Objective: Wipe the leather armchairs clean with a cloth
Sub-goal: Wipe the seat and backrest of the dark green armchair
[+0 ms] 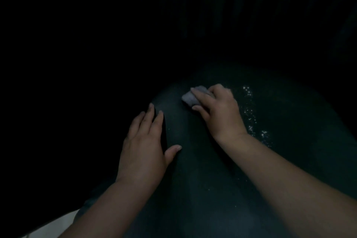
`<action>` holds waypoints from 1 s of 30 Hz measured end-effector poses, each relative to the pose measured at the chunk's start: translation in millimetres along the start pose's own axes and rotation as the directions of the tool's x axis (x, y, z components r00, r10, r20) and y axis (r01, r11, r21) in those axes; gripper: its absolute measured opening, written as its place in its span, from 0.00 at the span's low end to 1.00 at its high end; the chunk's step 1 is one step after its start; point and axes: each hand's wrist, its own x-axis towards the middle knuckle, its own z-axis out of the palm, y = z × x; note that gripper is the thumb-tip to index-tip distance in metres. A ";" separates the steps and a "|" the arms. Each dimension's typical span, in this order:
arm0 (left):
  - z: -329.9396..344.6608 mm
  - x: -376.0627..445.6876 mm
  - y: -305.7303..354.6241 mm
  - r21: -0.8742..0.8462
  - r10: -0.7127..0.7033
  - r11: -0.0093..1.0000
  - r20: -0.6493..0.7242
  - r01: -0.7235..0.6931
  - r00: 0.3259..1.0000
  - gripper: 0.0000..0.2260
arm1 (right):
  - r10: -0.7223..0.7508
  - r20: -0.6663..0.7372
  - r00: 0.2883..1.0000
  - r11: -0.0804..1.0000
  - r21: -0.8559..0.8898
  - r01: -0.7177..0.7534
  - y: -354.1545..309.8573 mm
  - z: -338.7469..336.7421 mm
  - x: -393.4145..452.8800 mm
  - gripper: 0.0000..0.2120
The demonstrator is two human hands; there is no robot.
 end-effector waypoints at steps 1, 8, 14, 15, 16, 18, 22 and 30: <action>-0.6 2.4 2.2 0.003 0.011 1.000 0.001 -0.011 1.000 0.41 | 0.035 -0.025 0.999 0.999 -0.014 -0.035 8.2 -3.7 3.3 0.19; -0.6 17.1 11.4 0.037 0.013 0.999 0.034 -0.014 0.999 0.46 | 0.397 -0.249 0.884 0.918 0.124 -0.377 71.5 -40.9 2.1 0.18; 4.0 24.6 18.1 0.090 -0.025 0.996 0.050 0.020 0.998 0.49 | 0.362 -0.158 0.919 0.932 0.060 -0.356 41.9 -12.7 -1.3 0.20; 4.1 24.6 17.9 0.093 -0.028 0.995 0.048 0.024 0.998 0.49 | 0.279 -0.134 0.951 0.960 0.064 -0.273 32.5 -6.8 -1.6 0.20; 4.1 24.6 17.1 0.096 -0.030 0.995 0.046 0.025 0.998 0.49 | 0.228 -0.126 0.966 0.973 0.078 -0.219 27.5 -4.5 -1.8 0.21; 4.4 24.7 15.8 0.096 -0.025 0.995 0.045 0.021 0.999 0.49 | 0.261 -0.182 0.948 0.964 0.095 -0.247 39.3 -10.9 1.4 0.20; 6.0 25.6 16.6 0.104 -0.023 0.994 0.043 0.018 0.999 0.49 | 0.523 -0.222 0.823 0.852 0.124 -0.508 76.1 -27.0 2.6 0.19; 3.3 27.6 20.4 0.122 -0.043 0.992 0.066 0.035 0.997 0.50 | 0.264 -0.063 0.962 0.956 0.147 -0.253 29.5 -16.3 -11.1 0.20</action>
